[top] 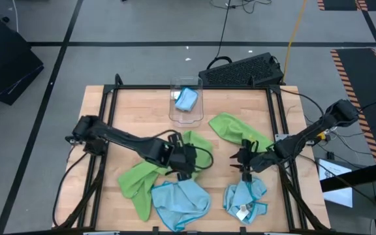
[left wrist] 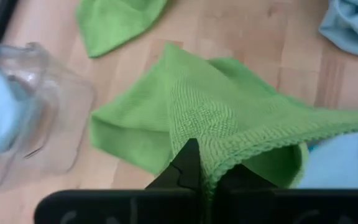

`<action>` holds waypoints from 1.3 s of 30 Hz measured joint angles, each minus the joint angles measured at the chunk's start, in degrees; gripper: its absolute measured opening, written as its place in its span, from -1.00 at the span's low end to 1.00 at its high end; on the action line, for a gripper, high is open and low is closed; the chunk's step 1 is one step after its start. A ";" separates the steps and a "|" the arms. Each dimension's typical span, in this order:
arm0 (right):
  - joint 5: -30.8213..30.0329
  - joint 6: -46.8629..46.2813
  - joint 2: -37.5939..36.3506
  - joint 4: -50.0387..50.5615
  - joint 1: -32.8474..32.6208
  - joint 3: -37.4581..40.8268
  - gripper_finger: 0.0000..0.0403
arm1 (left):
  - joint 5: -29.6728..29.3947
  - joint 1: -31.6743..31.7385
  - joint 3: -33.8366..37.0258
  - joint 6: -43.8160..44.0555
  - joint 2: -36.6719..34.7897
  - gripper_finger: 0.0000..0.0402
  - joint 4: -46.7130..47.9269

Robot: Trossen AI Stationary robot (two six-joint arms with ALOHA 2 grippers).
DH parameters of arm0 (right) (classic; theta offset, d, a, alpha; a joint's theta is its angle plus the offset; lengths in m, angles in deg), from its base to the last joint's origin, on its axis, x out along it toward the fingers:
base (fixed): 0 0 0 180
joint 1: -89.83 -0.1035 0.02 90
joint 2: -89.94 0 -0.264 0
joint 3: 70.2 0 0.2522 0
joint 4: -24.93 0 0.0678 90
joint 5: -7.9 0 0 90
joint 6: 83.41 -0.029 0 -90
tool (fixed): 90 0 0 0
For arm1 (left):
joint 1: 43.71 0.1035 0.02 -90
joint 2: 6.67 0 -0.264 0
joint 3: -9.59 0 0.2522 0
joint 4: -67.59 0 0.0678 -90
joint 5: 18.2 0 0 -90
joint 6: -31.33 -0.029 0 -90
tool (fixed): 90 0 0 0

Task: Fold microfiber towels
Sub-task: Fold the center green towel

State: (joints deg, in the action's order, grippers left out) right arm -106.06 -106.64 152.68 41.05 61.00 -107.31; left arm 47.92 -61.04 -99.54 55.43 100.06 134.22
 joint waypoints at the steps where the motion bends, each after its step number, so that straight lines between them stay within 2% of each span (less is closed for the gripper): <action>1: 0.04 0.17 0.03 -2.58 0.05 1.33 -0.21 | -0.48 -0.10 0.00 0.53 -0.61 -0.96 0.57; 5: 0.23 1.78 0.04 -13.30 0.05 6.68 -0.22 | -1.09 -0.97 0.00 1.59 -1.67 -0.98 1.82; 12: 0.22 6.73 0.04 -35.11 0.03 14.71 -0.23 | 1.31 -1.83 0.05 5.85 -0.43 -0.98 3.10; 17: 0.24 7.13 0.03 -45.84 0.03 19.56 -0.23 | 1.19 -2.81 0.09 8.24 -0.58 -0.95 3.10; 21: 0.20 5.82 0.03 -47.22 -0.02 22.24 -0.23 | 1.07 -2.70 0.09 8.61 -0.52 -0.98 3.12; 25: 0.23 6.10 0.17 -43.19 -0.04 22.33 -0.23 | 0.89 -2.16 0.09 10.57 -0.52 -0.95 2.71; 33: 0.24 6.11 0.17 -43.15 -0.04 22.41 -0.23 | 2.48 -2.24 0.09 13.29 -0.52 -0.98 2.74; 39: 0.24 6.12 0.17 -43.39 -0.04 22.46 -0.23 | 6.67 -1.53 0.07 17.46 -0.52 -0.97 10.37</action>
State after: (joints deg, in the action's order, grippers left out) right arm -105.82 -100.51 152.85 -2.34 60.96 -84.85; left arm 54.59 -62.58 -99.47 72.90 99.54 144.59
